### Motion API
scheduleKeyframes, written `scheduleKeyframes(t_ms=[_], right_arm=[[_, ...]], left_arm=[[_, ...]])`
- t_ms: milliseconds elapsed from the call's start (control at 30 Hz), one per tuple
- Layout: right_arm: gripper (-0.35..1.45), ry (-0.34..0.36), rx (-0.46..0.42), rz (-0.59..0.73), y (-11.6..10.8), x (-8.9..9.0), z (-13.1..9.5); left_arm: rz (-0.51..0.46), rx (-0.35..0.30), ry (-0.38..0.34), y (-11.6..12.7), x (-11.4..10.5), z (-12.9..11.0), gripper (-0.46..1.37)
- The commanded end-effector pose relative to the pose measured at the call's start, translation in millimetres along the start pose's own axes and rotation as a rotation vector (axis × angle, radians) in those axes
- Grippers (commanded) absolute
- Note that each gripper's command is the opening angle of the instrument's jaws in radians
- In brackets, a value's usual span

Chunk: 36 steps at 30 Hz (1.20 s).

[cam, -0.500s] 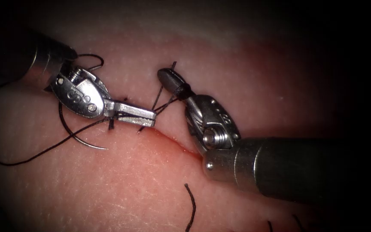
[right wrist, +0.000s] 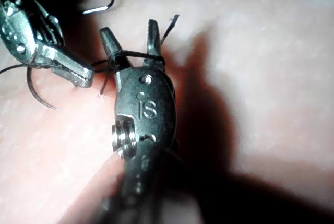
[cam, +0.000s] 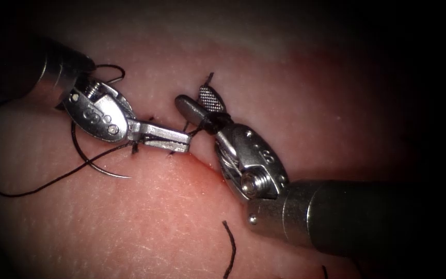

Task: Wound Closure
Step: Grab the short tail with the right gripper

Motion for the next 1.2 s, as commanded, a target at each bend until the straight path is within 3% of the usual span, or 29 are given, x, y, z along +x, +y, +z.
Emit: scheduleKeyframes(t_ms=[33,267,500,633,833,1200], right_arm=[[1.06,0.001,0.003,0.0,0.1,-0.2,0.0],[1.04,0.01,-0.019,-0.004,1.0,-0.5,0.1],[0.83,-0.004,-0.097,0.2,2.7,-0.4,0.2],[0.83,-0.025,-0.12,0.256,3.5,-0.7,0.6],[0.83,-0.063,-0.14,0.275,4.2,-1.8,0.9],[0.84,-0.063,-0.191,0.261,4.5,-1.6,-0.3]], left_arm=[[0.0,-0.002,0.001,0.0,-0.1,0.1,-0.35],[0.0,-0.002,0.001,0.0,-0.1,0.2,-0.35],[0.0,-0.004,0.004,0.0,-0.1,0.2,-0.35],[0.0,-0.004,0.004,0.0,-0.1,0.2,-0.35],[0.0,-0.005,0.006,0.0,-0.1,0.2,-0.35],[0.001,-0.008,0.011,0.1,-0.1,0.2,-0.35]])
